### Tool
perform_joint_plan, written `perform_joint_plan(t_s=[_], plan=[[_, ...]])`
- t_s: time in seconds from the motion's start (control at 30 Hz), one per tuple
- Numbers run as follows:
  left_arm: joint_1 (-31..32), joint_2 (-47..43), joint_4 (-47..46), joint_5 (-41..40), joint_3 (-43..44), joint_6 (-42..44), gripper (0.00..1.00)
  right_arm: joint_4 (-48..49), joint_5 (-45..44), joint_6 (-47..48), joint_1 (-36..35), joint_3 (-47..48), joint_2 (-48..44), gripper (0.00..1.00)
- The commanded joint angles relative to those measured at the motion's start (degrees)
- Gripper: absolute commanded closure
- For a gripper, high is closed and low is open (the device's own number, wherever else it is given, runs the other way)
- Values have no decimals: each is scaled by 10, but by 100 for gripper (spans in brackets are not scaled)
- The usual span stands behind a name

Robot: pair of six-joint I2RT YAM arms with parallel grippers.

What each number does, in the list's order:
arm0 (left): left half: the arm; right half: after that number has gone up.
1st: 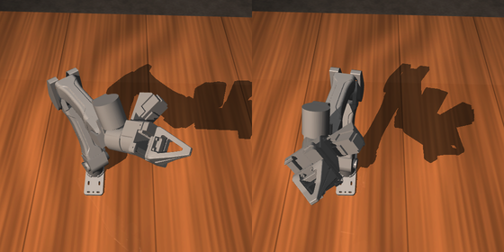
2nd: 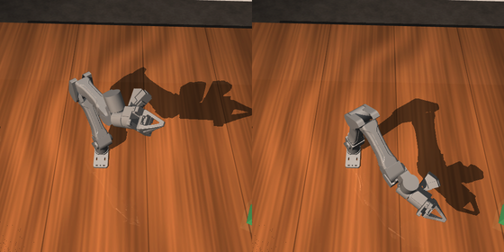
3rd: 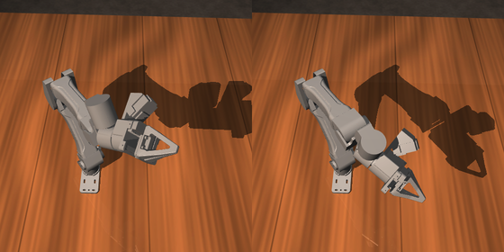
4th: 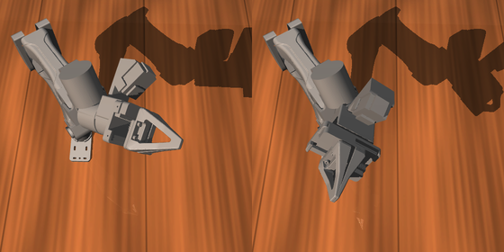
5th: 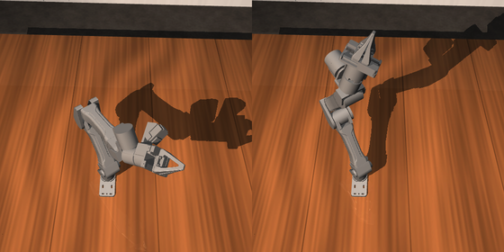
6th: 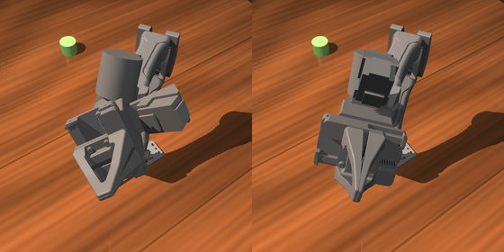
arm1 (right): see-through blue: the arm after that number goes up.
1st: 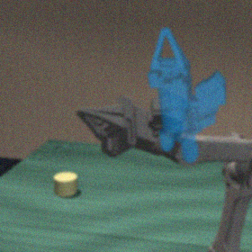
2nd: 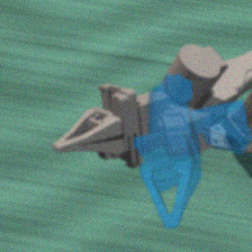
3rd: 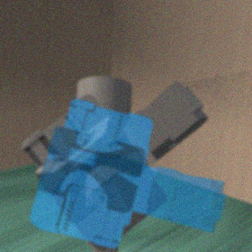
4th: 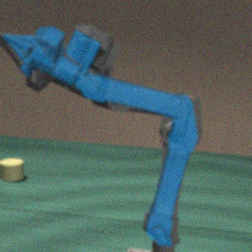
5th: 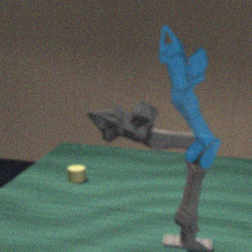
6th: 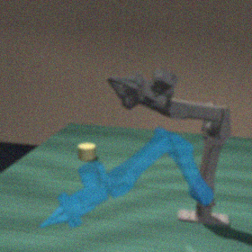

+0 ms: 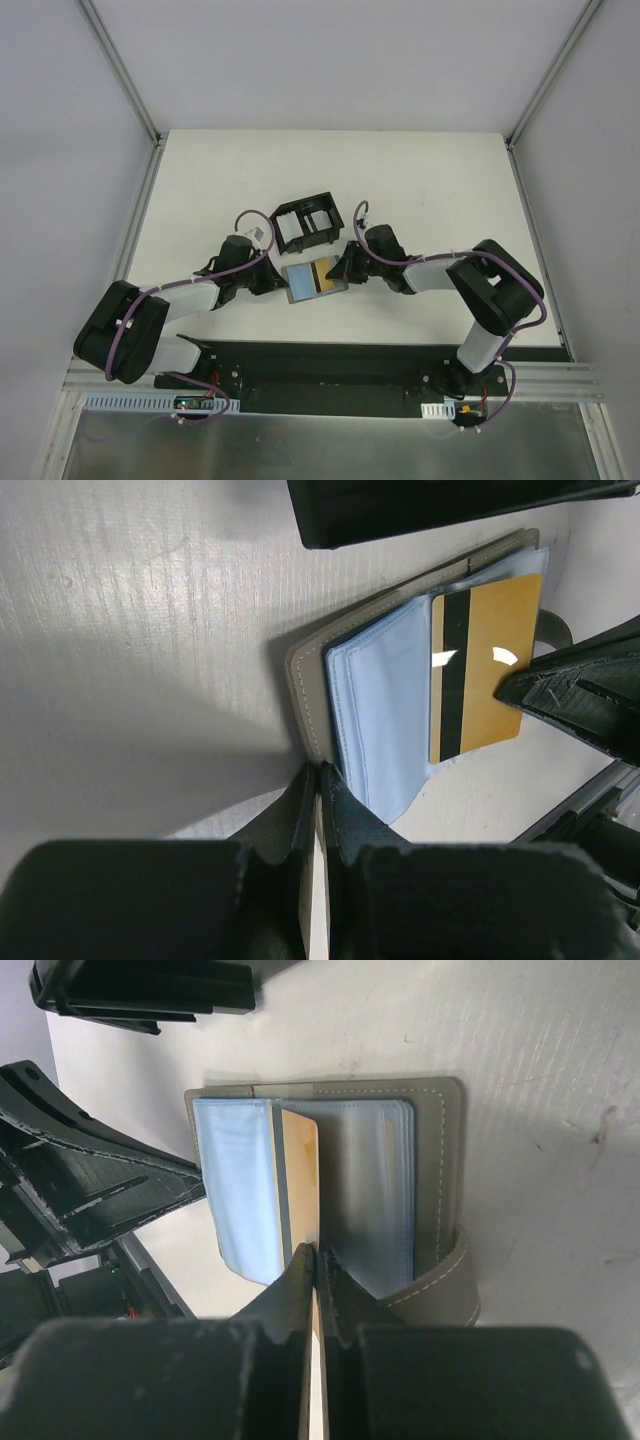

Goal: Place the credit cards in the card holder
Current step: Insert the credit card into the card holder.

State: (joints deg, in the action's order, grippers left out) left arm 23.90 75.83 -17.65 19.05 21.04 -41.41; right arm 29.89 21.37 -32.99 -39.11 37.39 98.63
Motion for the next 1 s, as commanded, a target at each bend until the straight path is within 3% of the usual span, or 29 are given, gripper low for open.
perform_joint_plan(t_s=[0.0,0.43,0.97], plan=[[-3,-1,18,-6,-9,2,100,-23,-45,22,7,-10,-17,100],[-3,10,7,-1,-11,-3,100,-25,-35,21,-16,0,38,100],[-3,23,-14,5,-13,-14,100,-59,-59,-15,-15,-27,14,100]])
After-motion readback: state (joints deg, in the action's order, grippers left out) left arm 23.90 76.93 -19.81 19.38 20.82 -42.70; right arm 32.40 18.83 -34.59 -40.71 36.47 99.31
